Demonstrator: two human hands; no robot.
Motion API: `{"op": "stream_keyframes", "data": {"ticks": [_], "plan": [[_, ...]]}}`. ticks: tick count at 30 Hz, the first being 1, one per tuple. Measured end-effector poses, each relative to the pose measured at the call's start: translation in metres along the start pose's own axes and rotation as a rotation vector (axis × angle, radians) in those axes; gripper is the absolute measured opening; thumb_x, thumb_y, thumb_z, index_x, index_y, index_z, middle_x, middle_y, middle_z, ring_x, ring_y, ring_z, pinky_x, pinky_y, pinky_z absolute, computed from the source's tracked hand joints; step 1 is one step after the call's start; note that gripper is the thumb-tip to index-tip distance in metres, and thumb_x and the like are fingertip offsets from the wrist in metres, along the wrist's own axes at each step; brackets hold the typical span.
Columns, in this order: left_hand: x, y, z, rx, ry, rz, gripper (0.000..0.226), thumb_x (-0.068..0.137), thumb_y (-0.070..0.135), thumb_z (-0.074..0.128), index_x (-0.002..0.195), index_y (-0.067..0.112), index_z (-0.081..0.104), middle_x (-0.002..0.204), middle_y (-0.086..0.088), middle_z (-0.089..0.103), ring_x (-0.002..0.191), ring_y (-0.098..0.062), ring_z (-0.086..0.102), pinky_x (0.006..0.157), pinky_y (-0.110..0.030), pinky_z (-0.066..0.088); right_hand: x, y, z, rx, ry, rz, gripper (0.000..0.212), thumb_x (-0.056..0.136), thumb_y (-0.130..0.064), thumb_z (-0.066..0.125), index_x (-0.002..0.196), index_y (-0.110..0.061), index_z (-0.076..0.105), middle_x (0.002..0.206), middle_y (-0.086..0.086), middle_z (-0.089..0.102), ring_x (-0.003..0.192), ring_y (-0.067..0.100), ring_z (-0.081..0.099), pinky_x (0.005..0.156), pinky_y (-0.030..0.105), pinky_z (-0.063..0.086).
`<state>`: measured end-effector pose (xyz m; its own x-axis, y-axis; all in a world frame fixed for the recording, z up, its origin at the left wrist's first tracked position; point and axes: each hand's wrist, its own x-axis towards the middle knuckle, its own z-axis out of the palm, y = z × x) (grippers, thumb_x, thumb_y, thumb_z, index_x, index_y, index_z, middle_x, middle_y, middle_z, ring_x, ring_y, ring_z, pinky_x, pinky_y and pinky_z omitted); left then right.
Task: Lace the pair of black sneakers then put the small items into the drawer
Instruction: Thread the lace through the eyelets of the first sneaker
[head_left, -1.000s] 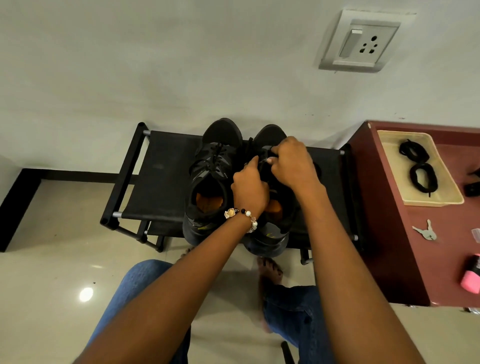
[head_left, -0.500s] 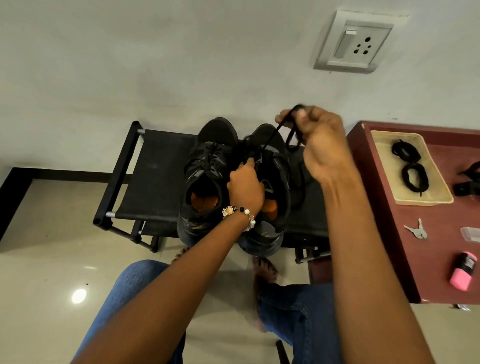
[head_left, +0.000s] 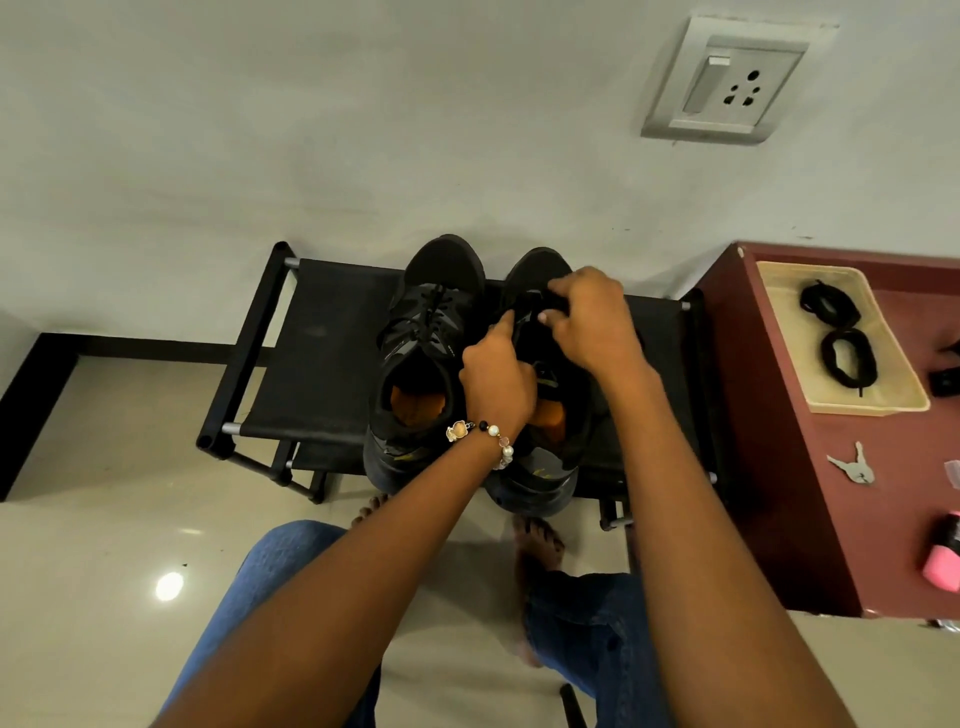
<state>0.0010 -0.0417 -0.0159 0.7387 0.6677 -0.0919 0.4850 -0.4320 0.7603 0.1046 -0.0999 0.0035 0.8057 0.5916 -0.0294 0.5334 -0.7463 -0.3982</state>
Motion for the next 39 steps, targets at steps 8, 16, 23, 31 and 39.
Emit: {"op": "stream_keyframes", "data": {"ticks": [8, 16, 23, 31, 39], "plan": [[0.001, 0.0, 0.0, -0.008, -0.016, -0.02, 0.058, 0.09, -0.005, 0.044, 0.144, 0.016, 0.044, 0.109, -0.016, 0.065, 0.094, -0.032, 0.063, 0.084, -0.04, 0.054, -0.004, -0.009, 0.007, 0.034, 0.113, 0.141, 0.019, 0.09, -0.02, 0.065, 0.095, -0.003, 0.07, 0.1, 0.013, 0.066, 0.093, 0.032, 0.063, 0.068, 0.034, 0.048], [0.002, 0.002, 0.002, 0.053, -0.047, -0.034, 0.061, 0.091, -0.006, 0.046, 0.148, 0.014, 0.036, 0.132, -0.015, 0.055, 0.119, -0.032, 0.052, 0.098, -0.039, 0.046, -0.014, 0.001, -0.058, 1.675, 0.238, 0.0, 0.011, 0.096, -0.001, 0.052, 0.091, -0.006, 0.06, 0.086, 0.009, 0.071, 0.082, 0.021, 0.069, 0.091, 0.039, 0.052], [0.003, 0.0, 0.003, 0.069, -0.045, -0.036, 0.062, 0.089, -0.006, 0.045, 0.147, 0.014, 0.037, 0.128, -0.015, 0.058, 0.115, -0.033, 0.054, 0.097, -0.041, 0.047, -0.015, 0.009, -0.062, 1.719, 0.368, -0.102, 0.005, 0.088, -0.014, 0.064, 0.091, -0.011, 0.063, 0.082, 0.009, 0.067, 0.048, 0.011, 0.044, 0.045, 0.023, 0.034], [0.003, -0.002, 0.003, 0.068, -0.036, 0.0, 0.059, 0.09, -0.003, 0.045, 0.145, 0.014, 0.04, 0.121, -0.015, 0.061, 0.108, -0.034, 0.058, 0.091, -0.041, 0.049, -0.008, -0.006, 0.0, 0.039, 0.018, 0.112, 0.032, 0.092, -0.025, 0.065, 0.124, -0.019, 0.065, 0.128, 0.009, 0.061, 0.116, 0.033, 0.058, 0.087, 0.039, 0.048], [0.004, -0.003, 0.003, 0.061, -0.031, 0.003, 0.059, 0.09, -0.003, 0.046, 0.146, 0.014, 0.039, 0.12, -0.015, 0.062, 0.106, -0.032, 0.06, 0.091, -0.041, 0.05, -0.006, -0.008, 0.015, -0.007, 0.135, 0.11, 0.024, 0.095, -0.024, 0.058, 0.106, -0.005, 0.067, 0.11, 0.013, 0.061, 0.105, 0.032, 0.057, 0.07, 0.034, 0.042]]}}
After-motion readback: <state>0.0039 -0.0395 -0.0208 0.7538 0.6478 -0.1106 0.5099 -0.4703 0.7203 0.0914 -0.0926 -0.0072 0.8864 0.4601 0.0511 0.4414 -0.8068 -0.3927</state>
